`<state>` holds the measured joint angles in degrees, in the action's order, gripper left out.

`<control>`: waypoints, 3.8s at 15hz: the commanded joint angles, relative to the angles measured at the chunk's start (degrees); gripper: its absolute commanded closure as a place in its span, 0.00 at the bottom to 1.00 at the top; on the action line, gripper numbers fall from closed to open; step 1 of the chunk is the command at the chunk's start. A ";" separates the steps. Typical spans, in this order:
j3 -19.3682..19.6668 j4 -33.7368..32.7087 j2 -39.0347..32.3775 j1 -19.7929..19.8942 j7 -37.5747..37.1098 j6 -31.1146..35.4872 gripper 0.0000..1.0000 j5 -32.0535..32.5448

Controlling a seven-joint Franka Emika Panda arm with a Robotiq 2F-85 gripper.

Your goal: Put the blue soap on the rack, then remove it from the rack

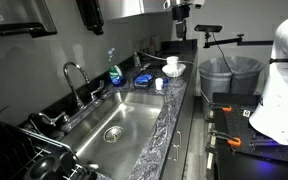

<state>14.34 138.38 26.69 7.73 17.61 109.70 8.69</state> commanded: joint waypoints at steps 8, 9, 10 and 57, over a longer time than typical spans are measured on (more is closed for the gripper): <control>-0.36 -0.26 -0.69 0.49 0.21 0.34 0.00 0.12; -0.46 -0.45 -1.43 0.57 0.39 0.68 0.00 0.84; -0.29 -0.51 -2.22 0.53 1.05 1.49 0.00 1.26; -4.75 -20.20 -49.45 12.58 29.25 27.83 0.00 -6.95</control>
<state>10.86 120.51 -20.79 19.17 46.09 137.10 3.00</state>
